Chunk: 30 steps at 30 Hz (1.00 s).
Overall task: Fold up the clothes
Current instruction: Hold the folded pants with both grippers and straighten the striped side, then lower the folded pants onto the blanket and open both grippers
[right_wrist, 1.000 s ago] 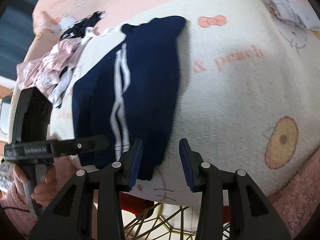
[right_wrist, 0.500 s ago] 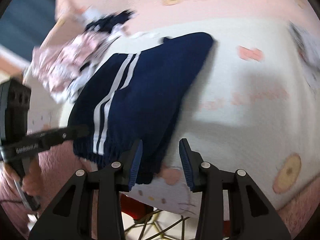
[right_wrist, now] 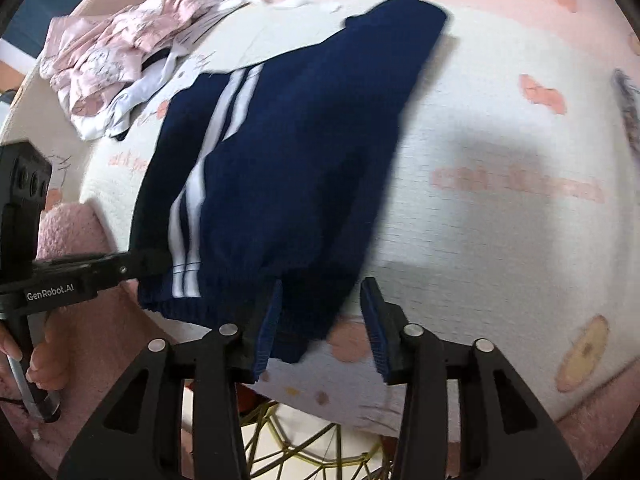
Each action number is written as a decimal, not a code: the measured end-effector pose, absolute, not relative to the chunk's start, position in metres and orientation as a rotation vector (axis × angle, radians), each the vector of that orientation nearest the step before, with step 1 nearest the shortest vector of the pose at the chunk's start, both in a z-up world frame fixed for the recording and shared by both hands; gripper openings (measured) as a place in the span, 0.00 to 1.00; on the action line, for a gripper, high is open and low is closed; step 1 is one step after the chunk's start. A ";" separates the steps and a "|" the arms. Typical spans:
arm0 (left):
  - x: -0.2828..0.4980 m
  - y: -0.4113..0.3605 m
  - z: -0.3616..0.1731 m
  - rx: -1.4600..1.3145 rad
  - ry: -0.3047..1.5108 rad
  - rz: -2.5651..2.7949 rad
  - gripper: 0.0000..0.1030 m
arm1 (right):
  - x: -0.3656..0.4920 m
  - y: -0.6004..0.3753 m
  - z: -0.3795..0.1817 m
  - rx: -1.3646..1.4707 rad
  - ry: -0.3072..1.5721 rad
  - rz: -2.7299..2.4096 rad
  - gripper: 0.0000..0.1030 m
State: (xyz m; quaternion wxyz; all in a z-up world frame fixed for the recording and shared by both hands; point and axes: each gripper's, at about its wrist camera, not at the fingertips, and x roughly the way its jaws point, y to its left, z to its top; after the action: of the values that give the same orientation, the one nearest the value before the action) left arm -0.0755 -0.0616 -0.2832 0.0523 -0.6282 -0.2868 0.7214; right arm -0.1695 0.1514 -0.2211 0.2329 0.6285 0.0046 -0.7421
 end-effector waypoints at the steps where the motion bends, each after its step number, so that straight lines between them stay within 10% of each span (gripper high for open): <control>1: -0.074 -0.065 -0.284 -1.909 -0.905 2.195 0.33 | -0.171 0.158 -0.221 1.725 -0.062 -2.028 0.42; 9: -0.083 -0.052 -0.288 -1.910 -0.912 2.217 0.36 | -0.179 0.142 -0.245 1.744 -0.170 -1.938 0.50; 16: -0.090 -0.029 -0.289 -1.919 -0.863 2.192 0.18 | -0.170 0.140 -0.236 1.738 -0.080 -1.975 0.08; 30: -0.081 -0.039 -0.257 -1.827 -0.811 2.260 0.22 | -0.136 0.169 -0.217 1.799 -0.097 -1.969 0.20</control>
State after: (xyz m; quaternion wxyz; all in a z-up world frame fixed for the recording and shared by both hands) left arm -0.0813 -0.0386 -0.2572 0.0621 -0.6044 -0.2682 0.7476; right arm -0.1361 0.1694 -0.2175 0.2340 0.6553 -0.0354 -0.7173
